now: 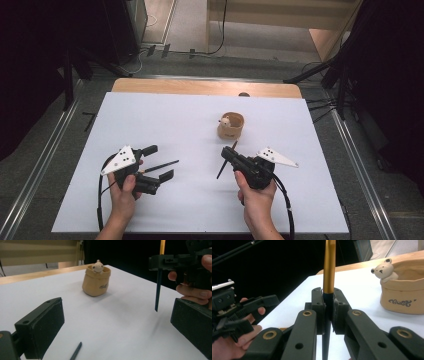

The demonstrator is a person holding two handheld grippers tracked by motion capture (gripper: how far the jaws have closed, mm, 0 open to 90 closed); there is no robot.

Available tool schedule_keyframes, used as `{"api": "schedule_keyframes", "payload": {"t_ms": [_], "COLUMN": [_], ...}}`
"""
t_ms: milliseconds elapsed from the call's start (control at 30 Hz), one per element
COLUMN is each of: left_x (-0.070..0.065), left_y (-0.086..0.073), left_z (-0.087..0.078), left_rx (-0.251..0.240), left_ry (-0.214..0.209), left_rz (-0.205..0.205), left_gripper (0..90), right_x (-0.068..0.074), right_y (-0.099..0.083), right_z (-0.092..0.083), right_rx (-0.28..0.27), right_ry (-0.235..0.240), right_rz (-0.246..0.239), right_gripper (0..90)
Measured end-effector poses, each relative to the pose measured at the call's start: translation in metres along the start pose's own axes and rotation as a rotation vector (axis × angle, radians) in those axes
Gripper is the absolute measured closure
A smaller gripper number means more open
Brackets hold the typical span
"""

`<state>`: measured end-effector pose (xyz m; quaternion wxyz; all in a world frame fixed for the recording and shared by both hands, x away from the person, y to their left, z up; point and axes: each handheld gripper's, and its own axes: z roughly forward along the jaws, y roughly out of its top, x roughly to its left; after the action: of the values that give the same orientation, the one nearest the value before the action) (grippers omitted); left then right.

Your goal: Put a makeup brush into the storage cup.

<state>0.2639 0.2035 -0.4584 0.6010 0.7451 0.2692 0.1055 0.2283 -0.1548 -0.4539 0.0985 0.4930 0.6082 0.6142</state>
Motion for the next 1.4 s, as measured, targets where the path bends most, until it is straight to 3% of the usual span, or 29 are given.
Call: {"api": "schedule_keyframes", "payload": {"t_ms": [400, 833, 1233, 1400], "left_x": [0.018, 0.026, 0.033, 0.034], "left_y": [-0.008, -0.026, -0.036, -0.037], "left_z": [-0.039, -0.071, -0.088, -0.087], "left_rx": [-0.027, -0.025, -0.030, -0.025], "left_ry": [0.096, 0.154, 0.190, 0.193], "left_rz": [0.011, -0.010, -0.029, -0.034], "left_gripper": [0.0, 0.0, 0.0, 0.0], "right_x": [-0.001, -0.004, -0.012, -0.016], "right_y": [0.012, 0.043, 0.077, 0.084], "right_z": [-0.007, -0.009, -0.001, 0.005], "right_rx": [-0.021, -0.069, -0.109, -0.113], "right_ry": [-0.089, -0.167, -0.215, -0.205], "right_rz": [-0.101, -0.227, -0.268, -0.279], "right_gripper": [84.4, 84.4, 84.3, 84.3]}}
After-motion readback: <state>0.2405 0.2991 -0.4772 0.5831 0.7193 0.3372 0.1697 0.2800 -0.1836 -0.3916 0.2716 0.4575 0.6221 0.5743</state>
